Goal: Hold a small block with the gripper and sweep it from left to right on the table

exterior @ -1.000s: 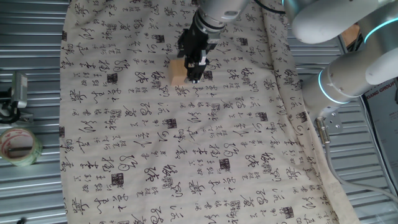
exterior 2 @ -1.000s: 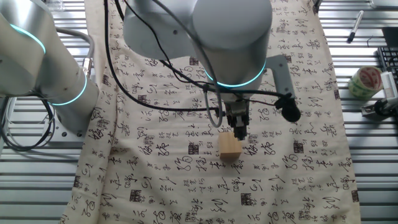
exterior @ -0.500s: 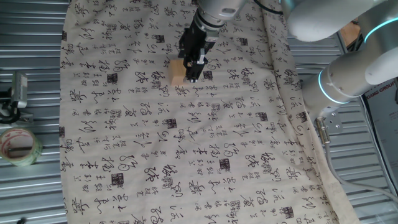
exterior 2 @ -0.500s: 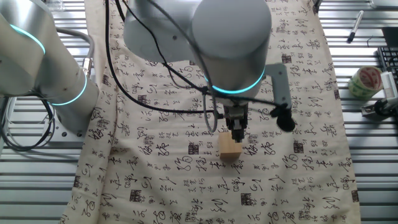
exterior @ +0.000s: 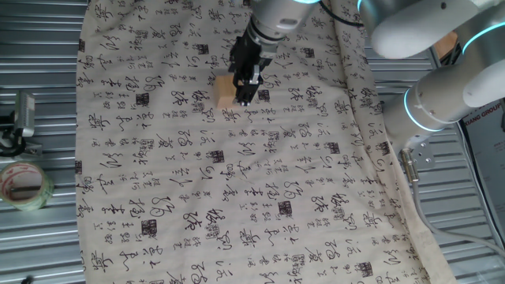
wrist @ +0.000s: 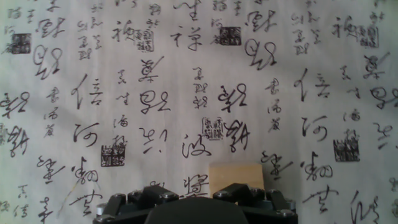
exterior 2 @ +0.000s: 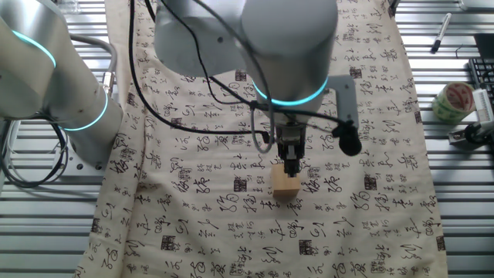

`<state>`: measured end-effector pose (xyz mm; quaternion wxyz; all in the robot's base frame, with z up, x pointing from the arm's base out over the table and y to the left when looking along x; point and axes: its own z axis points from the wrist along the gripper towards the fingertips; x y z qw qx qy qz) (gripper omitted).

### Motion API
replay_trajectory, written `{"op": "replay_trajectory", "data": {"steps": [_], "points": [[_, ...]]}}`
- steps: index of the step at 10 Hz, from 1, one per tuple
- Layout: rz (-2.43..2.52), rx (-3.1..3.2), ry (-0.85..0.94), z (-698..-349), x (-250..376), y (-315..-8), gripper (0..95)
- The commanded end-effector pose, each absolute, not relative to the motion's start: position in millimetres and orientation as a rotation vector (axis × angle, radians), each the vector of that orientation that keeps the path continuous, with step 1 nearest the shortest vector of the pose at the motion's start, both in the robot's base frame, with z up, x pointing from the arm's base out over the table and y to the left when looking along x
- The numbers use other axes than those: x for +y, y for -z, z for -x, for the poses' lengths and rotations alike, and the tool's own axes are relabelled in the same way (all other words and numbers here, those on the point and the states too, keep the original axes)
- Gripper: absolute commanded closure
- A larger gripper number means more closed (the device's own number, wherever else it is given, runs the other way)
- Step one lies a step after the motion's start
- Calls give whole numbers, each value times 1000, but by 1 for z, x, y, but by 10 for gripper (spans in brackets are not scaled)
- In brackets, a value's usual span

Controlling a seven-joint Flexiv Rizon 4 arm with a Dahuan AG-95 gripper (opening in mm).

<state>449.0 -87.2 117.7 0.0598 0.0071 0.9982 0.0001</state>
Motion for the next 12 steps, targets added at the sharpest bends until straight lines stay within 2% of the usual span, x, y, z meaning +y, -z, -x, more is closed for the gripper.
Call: {"op": "replay_trajectory", "data": {"steps": [1,2,12], "points": [[-25,3037,-13,-449,-87,-118,190],[-24,3037,-13,-449,-87,-117,380],[-26,3025,-22,-447,-86,-117,380]]}}
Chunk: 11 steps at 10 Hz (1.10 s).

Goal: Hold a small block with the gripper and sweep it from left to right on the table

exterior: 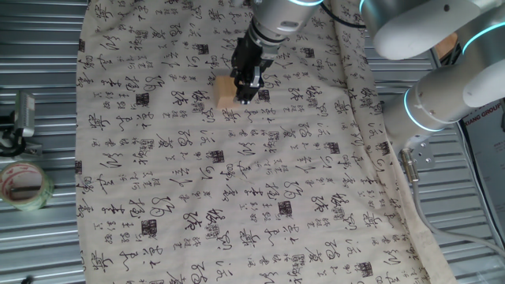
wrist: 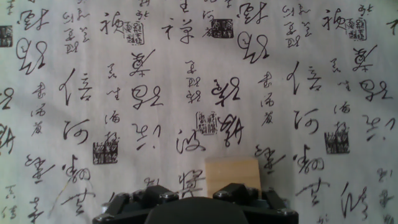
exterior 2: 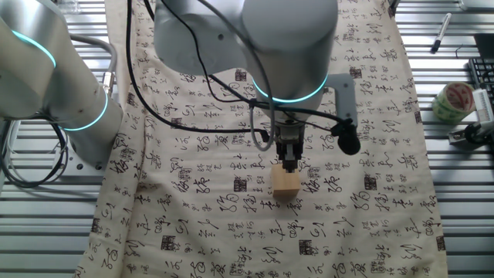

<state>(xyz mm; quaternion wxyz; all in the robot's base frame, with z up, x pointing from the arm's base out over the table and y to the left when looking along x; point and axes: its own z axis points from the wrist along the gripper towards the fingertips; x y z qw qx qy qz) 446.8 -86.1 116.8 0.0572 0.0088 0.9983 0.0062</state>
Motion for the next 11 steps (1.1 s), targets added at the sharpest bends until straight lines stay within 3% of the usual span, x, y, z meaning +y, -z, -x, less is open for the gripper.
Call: {"op": "replay_trajectory", "data": {"steps": [1,11], "points": [[-25,3026,-24,-447,-86,-117,380],[66,3038,-18,-447,-86,-117,380]]}}
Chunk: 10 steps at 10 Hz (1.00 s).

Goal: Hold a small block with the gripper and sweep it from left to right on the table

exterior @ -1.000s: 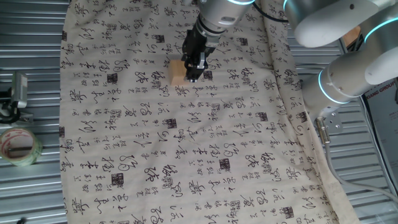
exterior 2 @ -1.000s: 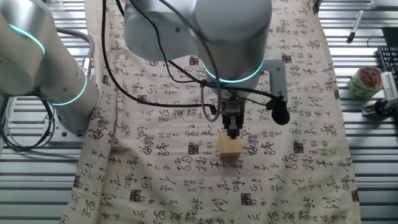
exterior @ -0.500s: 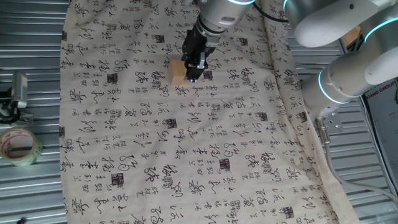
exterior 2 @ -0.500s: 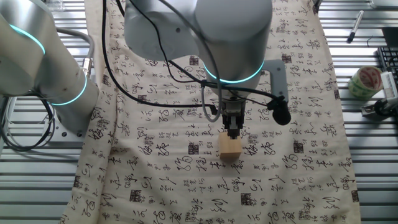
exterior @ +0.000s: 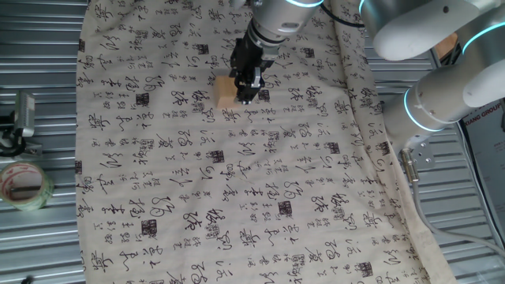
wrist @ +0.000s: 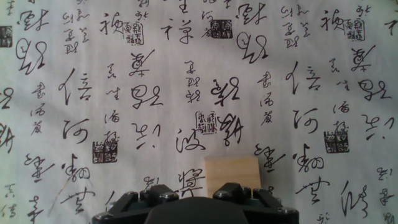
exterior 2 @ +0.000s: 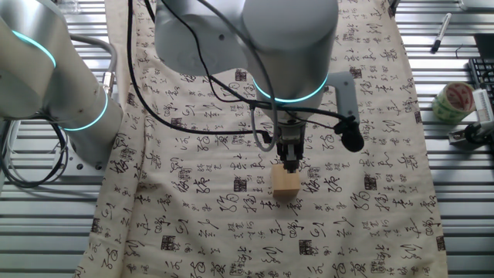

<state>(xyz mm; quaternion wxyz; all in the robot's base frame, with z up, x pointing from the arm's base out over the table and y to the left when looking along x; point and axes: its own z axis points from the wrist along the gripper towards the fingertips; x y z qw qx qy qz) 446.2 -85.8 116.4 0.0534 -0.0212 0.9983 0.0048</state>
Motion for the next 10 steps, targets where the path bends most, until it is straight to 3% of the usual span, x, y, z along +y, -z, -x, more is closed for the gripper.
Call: {"op": "replay_trajectory", "data": {"steps": [1,10], "points": [[68,3038,-21,-447,-86,-117,380],[23,3079,-16,-447,-86,-117,380]]}}
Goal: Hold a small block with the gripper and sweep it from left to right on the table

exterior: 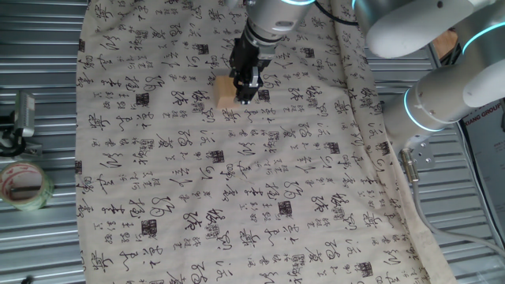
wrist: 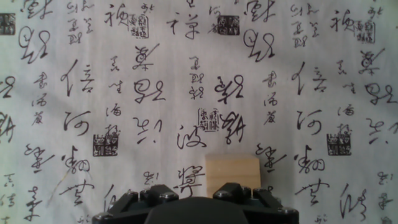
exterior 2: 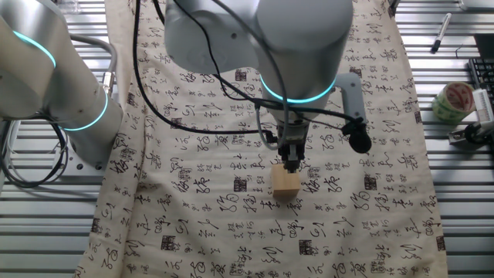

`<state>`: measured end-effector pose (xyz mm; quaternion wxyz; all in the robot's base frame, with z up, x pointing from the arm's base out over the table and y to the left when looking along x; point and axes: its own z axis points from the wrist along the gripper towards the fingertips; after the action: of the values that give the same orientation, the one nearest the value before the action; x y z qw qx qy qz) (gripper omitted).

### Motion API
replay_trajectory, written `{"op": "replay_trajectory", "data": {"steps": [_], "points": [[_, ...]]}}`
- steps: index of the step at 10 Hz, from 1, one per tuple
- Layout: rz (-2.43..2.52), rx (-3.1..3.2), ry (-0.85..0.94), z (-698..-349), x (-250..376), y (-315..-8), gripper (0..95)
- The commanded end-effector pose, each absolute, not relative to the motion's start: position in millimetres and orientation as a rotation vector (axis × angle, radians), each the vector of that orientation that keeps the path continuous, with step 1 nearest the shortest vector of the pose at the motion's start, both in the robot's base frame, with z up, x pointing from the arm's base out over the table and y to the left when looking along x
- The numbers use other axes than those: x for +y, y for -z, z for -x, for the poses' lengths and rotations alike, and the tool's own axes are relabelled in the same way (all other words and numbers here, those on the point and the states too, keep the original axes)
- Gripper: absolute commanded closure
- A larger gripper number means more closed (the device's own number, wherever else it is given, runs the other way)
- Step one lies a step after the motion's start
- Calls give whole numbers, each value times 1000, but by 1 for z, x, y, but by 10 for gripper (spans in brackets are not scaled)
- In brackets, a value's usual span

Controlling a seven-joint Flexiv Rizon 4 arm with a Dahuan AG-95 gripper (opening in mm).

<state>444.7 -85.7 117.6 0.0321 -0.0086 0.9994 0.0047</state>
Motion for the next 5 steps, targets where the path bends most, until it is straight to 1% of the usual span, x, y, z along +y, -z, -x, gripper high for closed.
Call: {"op": "replay_trajectory", "data": {"steps": [1,5], "points": [[17,3080,-17,-447,-86,-117,380],[-2,3084,-19,-447,-86,-117,380]]}}
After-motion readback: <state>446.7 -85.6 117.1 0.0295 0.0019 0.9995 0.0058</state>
